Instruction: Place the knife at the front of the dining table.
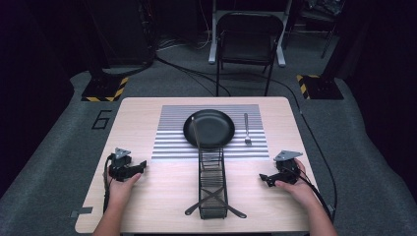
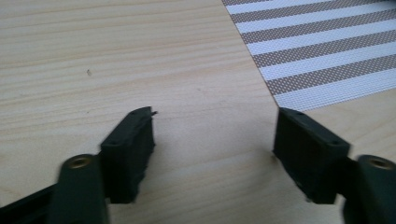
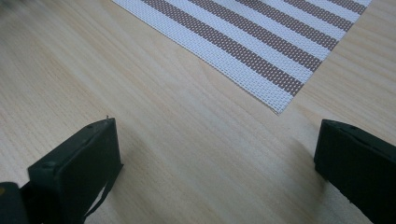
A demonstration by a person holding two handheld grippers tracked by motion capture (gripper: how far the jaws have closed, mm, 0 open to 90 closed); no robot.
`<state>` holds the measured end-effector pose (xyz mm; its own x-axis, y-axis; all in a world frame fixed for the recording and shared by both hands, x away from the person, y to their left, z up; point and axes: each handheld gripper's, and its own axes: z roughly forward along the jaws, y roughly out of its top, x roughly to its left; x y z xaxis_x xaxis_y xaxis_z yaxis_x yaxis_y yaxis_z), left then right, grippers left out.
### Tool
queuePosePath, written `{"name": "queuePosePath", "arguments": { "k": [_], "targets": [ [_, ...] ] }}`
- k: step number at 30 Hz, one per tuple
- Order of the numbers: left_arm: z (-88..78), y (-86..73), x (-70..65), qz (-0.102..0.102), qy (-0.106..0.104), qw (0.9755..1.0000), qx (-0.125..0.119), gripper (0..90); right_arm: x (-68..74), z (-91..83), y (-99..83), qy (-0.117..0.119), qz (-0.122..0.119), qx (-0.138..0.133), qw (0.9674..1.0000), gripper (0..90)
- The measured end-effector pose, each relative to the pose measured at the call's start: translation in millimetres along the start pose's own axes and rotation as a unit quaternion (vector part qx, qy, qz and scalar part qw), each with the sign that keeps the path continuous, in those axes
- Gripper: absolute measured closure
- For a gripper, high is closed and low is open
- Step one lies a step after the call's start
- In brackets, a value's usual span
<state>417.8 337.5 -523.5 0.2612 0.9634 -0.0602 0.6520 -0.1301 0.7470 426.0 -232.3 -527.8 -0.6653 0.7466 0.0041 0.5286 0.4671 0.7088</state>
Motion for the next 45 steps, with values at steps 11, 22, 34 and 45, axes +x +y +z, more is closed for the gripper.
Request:
{"name": "queuePosePath", "arguments": {
  "k": [11, 22, 34, 45],
  "targets": [
    [-16.9, 12.0, -23.8, 0.001, -0.054, 0.9985, 0.007, 37.7, -0.1, -0.1, 0.0, 0.0, 0.0, 0.001, 1.0, 0.0],
    [-17.1, 14.5, -35.7, 0.027, -0.068, 0.9972, 0.013, 41.3, -0.1, -0.1, 0.0, 0.0, 0.0, 0.001, 1.0, 0.0],
    [-12.3, 23.0, -60.7, 0.069, -0.072, 0.9942, 0.038, 41.3, -0.1, -0.1, 0.0, 0.0, 0.0, 0.001, 1.0, 0.0],
    [-14.4, 44.1, -91.0, 0.088, -0.115, 0.989, 0.032, 40.6, -0.5, -0.2, -0.1, 0.001, -0.004, 0.002, 1.0, 0.0]
  ]
}}
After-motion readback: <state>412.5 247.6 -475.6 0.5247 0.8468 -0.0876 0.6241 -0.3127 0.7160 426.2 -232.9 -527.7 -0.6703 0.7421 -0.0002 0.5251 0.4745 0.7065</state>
